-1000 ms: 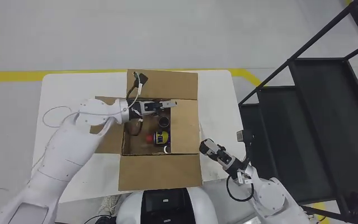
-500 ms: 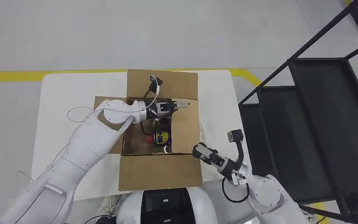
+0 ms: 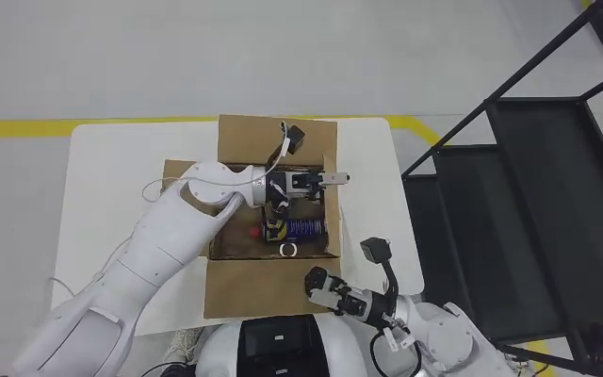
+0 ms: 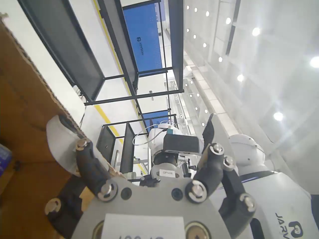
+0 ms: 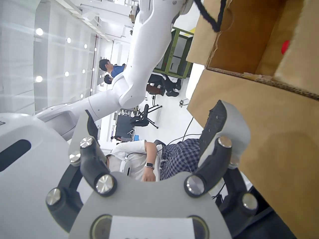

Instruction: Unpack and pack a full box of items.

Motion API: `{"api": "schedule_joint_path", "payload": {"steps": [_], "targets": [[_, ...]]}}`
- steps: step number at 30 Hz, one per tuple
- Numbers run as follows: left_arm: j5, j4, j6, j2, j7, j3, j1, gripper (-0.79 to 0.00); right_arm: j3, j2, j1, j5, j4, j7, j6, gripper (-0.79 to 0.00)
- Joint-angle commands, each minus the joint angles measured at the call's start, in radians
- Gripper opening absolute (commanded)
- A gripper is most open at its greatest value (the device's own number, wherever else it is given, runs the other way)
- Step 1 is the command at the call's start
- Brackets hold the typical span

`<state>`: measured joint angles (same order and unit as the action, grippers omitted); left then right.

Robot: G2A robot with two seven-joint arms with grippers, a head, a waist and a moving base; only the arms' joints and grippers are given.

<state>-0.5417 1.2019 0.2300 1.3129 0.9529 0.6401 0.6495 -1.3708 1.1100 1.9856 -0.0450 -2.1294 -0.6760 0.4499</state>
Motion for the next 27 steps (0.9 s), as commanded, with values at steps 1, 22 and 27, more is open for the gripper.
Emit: {"api": "schedule_joint_path", "payload": {"steps": [1,22,27], "targets": [[-0.056,-0.017,-0.006,0.018,0.024,-0.016,-0.011,0.0,-0.012,-0.001,0.005,0.009,0.002,0.03,-0.023,0.0],[-0.063,0.202,0.035,-0.136,0.16,0.517,0.286,0.0,-0.128,0.021,0.105,0.0,0.035,0.562,-0.23,0.0],[-0.077,0.332,0.019,-0.18,0.139,0.718,0.477,0.0,-0.071,0.03,-0.006,0.027,0.091,0.596,-0.41,0.0]]}}
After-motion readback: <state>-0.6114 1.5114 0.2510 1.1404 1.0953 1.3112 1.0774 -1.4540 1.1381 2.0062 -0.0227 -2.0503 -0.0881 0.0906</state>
